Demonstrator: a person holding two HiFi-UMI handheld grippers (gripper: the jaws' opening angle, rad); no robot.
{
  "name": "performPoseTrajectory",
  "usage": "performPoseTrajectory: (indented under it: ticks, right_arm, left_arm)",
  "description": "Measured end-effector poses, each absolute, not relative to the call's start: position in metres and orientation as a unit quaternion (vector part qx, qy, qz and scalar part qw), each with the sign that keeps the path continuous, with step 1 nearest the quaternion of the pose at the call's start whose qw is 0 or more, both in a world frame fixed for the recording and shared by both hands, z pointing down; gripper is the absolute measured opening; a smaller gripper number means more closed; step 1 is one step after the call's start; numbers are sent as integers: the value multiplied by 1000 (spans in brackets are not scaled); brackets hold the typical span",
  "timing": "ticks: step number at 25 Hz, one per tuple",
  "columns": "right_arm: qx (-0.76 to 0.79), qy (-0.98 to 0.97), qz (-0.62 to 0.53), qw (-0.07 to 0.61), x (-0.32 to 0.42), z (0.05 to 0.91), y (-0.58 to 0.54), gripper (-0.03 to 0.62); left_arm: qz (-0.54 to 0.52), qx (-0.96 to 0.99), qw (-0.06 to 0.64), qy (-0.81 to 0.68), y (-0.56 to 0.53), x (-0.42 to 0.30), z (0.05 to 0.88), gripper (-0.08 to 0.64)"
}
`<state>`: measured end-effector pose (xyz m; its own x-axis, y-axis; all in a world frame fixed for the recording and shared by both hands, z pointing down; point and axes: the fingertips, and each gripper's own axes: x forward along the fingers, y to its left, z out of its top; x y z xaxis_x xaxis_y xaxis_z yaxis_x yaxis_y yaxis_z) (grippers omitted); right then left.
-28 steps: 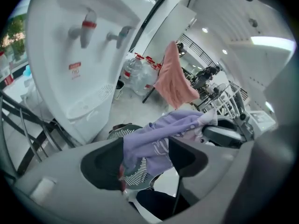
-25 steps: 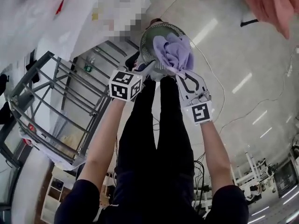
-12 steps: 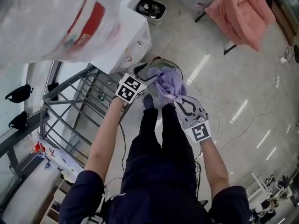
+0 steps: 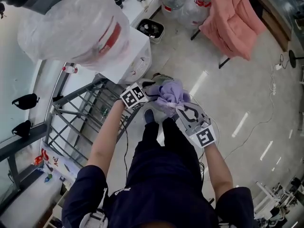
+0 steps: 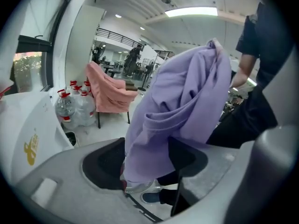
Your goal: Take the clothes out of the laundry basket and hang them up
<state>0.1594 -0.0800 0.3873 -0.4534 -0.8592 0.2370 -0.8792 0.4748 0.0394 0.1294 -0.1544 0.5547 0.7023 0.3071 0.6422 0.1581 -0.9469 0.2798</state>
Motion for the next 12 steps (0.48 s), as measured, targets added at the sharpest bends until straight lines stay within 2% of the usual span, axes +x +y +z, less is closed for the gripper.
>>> performPoseTrajectory:
  ticks: [12]
  right_arm:
    - [493,-863,29,108,152,355,-65,48]
  left_arm:
    - [299,919,131,221,-90,142,524,293]
